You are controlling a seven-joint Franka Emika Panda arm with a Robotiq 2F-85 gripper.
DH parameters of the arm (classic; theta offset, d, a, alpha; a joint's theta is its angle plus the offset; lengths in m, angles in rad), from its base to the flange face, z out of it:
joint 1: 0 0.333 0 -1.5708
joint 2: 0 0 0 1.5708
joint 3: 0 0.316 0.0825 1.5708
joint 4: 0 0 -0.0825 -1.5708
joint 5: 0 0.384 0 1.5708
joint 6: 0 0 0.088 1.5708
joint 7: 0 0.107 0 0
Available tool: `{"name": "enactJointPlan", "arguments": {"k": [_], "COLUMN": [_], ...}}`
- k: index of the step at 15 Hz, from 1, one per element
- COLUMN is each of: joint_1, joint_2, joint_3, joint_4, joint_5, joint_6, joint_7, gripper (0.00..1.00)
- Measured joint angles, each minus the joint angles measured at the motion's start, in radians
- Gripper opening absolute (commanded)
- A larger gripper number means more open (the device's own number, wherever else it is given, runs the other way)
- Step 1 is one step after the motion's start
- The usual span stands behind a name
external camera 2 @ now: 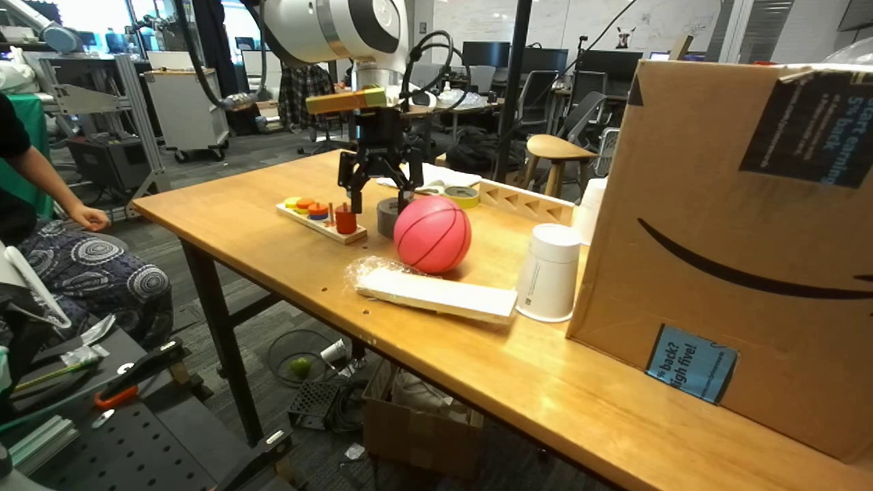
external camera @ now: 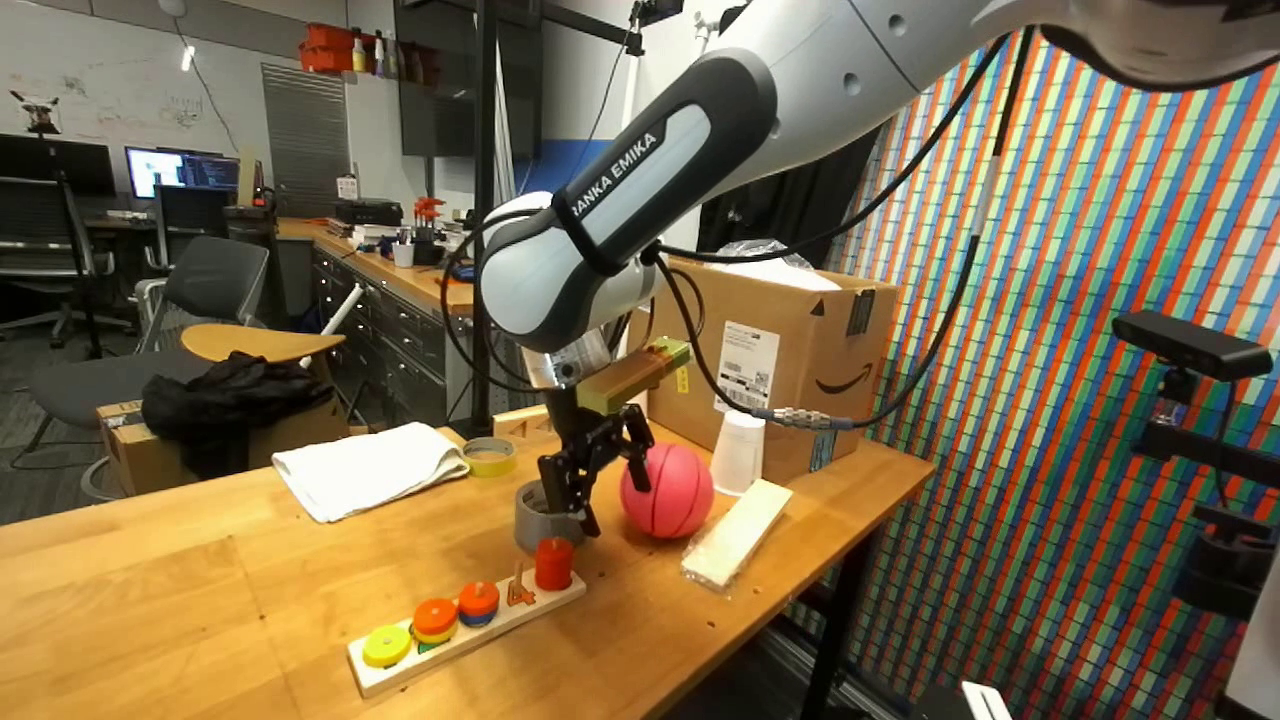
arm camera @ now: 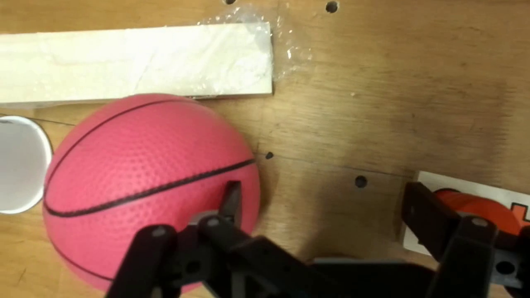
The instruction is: Push the basketball between the two cups
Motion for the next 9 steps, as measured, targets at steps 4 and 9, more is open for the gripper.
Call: {"name": "enactJointPlan", "arguments": {"k": [4, 9], "joint_1": [-0.015, -0.014], "joint_2": [0.072, 0.153], "joint_3": [-0.025, -0.036], "joint_4": [0.091, 0.246], "joint_5": [-0.001, -0.096], "joint_6": [-0.001, -0.033], "joint_7": [-0.052, -0.085], "gripper": [1.00, 1.00]}}
